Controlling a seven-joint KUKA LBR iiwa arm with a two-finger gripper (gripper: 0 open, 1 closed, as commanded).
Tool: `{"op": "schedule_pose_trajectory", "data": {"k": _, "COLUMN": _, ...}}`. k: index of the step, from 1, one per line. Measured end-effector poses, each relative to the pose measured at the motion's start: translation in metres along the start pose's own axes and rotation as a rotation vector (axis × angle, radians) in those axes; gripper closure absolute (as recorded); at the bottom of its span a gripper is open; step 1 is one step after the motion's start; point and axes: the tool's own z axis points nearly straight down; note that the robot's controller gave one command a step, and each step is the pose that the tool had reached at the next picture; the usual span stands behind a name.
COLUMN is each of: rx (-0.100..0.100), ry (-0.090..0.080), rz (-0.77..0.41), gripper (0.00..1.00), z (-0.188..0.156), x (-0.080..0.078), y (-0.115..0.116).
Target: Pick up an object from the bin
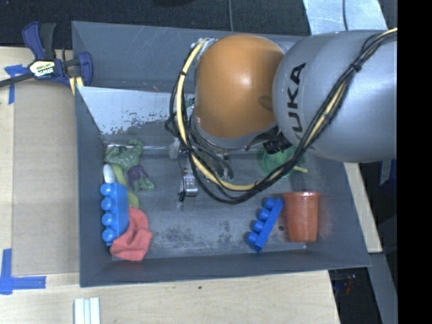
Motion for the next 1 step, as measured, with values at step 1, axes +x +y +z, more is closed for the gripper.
{"op": "schedule_pose_trajectory", "data": {"k": 1, "rx": -0.002, "ry": -0.008, "rz": 0.003, "gripper": 0.0, "z": -0.0046, "x": -0.0017, "y": -0.0008}}
